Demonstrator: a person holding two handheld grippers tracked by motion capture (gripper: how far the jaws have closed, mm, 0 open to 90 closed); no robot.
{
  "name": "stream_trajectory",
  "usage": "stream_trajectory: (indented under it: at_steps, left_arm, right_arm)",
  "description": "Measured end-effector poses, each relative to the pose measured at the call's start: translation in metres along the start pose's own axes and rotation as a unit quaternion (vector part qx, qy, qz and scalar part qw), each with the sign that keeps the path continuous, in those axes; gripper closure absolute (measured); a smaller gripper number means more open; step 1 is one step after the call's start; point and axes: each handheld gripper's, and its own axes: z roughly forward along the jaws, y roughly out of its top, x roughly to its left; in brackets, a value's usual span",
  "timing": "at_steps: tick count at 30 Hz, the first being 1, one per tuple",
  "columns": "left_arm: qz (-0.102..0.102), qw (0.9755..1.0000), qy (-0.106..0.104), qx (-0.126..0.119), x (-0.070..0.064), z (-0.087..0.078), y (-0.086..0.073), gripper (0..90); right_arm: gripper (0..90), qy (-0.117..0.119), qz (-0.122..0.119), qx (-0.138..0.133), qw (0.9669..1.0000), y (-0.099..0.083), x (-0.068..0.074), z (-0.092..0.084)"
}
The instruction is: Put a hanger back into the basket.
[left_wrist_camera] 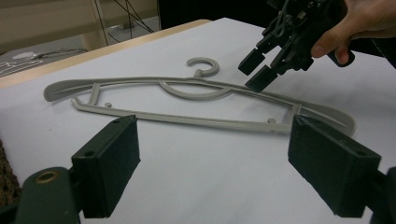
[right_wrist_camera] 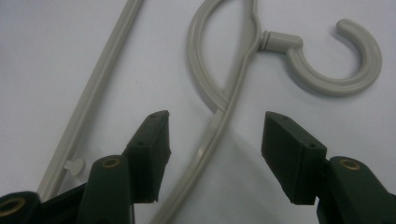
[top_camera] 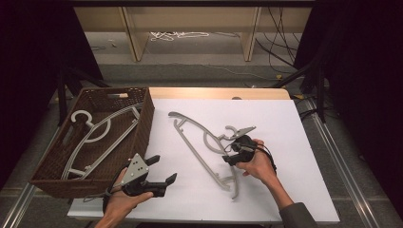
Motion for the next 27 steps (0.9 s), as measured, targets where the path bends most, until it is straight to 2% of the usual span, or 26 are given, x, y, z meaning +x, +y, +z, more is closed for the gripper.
stream_trajectory:
  at_steps: [1, 3, 5, 8, 9, 12, 13, 14, 18, 20, 21, 23, 25, 27]
  left_arm:
    - [0.004, 1.0, -0.001, -0.001, 0.0, 0.0, 0.0, 16.4]
    - [0.004, 1.0, -0.001, -0.001, 0.0, 0.0, 0.001, 16.4]
    - [0.003, 1.0, -0.001, -0.001, 0.0, 0.0, 0.0, 16.4]
    - [0.003, 1.0, -0.001, 0.0, 0.001, 0.0, 0.001, 16.5]
    - [0.004, 1.0, -0.001, 0.0, 0.001, 0.0, 0.001, 16.5]
    - [0.003, 1.0, -0.007, -0.003, 0.001, 0.0, 0.001, 16.5]
    - [0.0, 1.0, -0.006, -0.004, 0.001, 0.0, 0.001, 16.5]
    - [0.004, 1.0, -0.004, 0.0, 0.001, 0.0, 0.001, 16.5]
    - [0.002, 1.0, -0.004, 0.0, 0.0, 0.001, 0.001, 16.6]
    - [-0.002, 1.0, -0.006, 0.001, -0.001, 0.001, 0.0, 16.7]
    - [0.004, 1.0, -0.006, 0.002, 0.0, 0.001, 0.0, 16.7]
    - [-0.004, 1.0, -0.006, 0.0, -0.001, 0.002, 0.0, 16.7]
    - [0.008, 0.9999, -0.005, 0.006, 0.0, 0.002, 0.0, 16.7]
    - [0.008, 0.9999, -0.006, 0.006, 0.0, 0.001, 0.0, 16.7]
  right_arm:
    - [44.5, 0.003, -0.007, 0.006, 1.0, 0.0, -0.001, 0.001]
    - [46.9, 0.005, -0.002, 0.011, 0.9999, 0.001, -0.001, 0.004]
    - [49.1, 0.003, -0.008, 0.016, 0.9998, 0.002, -0.002, 0.008]
    - [50.8, 0.014, 0.008, 0.035, 0.9993, 0.003, -0.002, 0.011]
    - [52.7, 0.008, -0.001, 0.036, 0.9993, 0.003, -0.004, 0.014]
    - [57.9, 0.006, -0.001, 0.049, 0.9988, 0.004, -0.006, 0.017]
    - [58.4, 0.006, 0.004, 0.054, 0.9985, 0.005, -0.005, 0.017]
    - [58.9, 0.005, -0.007, 0.053, 0.9986, 0.006, -0.007, 0.018]
    - [59.8, -0.005, -0.012, 0.07, 0.9975, 0.01, -0.003, 0.019]
    - [60.0, -0.006, -0.006, 0.077, 0.997, 0.012, -0.003, 0.019]
    - [60.0, -0.003, -0.005, 0.08, 0.9968, 0.012, -0.004, 0.019]
    - [60.3, -0.005, 0.0, 0.087, 0.9962, 0.014, -0.003, 0.02]
    - [60.9, -0.007, -0.005, 0.099, 0.995, 0.017, -0.002, 0.021]
    - [61.7, -0.01, -0.003, 0.105, 0.9944, 0.019, -0.002, 0.022]
